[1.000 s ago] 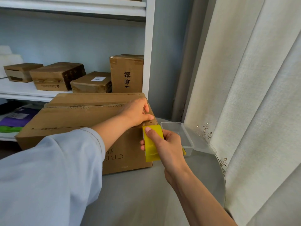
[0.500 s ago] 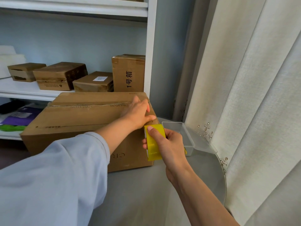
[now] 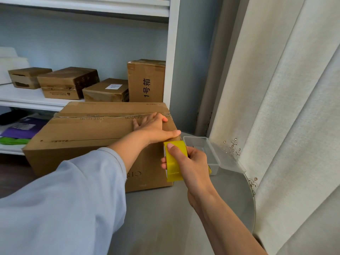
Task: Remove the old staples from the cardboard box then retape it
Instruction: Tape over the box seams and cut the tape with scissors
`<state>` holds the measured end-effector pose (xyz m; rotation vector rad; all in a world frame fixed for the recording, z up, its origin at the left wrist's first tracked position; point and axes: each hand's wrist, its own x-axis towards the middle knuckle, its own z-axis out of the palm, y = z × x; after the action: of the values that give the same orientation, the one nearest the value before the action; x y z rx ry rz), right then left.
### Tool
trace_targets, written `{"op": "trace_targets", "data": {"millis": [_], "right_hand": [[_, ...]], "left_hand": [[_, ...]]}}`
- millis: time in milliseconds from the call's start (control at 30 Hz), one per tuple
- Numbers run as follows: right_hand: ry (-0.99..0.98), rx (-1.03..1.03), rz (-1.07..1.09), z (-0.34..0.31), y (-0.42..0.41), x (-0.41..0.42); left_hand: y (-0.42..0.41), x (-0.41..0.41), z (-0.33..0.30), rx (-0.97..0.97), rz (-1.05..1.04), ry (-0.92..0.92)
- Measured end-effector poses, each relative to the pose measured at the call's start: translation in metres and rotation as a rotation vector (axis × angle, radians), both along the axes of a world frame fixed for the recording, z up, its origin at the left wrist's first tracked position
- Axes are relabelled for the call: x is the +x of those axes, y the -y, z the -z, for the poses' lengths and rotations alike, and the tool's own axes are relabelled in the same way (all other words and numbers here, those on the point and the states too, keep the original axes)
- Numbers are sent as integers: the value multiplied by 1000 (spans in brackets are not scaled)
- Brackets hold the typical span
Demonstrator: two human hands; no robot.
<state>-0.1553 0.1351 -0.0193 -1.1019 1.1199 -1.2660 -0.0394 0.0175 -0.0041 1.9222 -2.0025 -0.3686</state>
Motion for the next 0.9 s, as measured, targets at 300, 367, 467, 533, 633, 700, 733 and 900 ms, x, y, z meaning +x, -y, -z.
{"op": "trace_targets", "data": {"millis": [300,367,467,533,633,700,733,900], "right_hand": [[8,1,0,0,0,0],[15,-3,2,1,-1,0],[9,-9,-3,1,-1,-1],[0,-6,-2,1,0,-1],[-14,-2,2,1,1,-2],[-24,2,-5,1,0,-2],[-31,4,-14,1,0,-2],[-75,24,-40,-1,-6,-1]], "left_hand": [[-3,2,-5,164,84,167],[-4,3,-7,184,95,180],[-4,3,-7,184,100,192],[-3,4,-6,191,109,201],[-3,3,-4,182,111,205],[-4,4,-3,172,113,193],[-4,6,-3,167,115,172],[-5,9,-2,125,129,110]]}}
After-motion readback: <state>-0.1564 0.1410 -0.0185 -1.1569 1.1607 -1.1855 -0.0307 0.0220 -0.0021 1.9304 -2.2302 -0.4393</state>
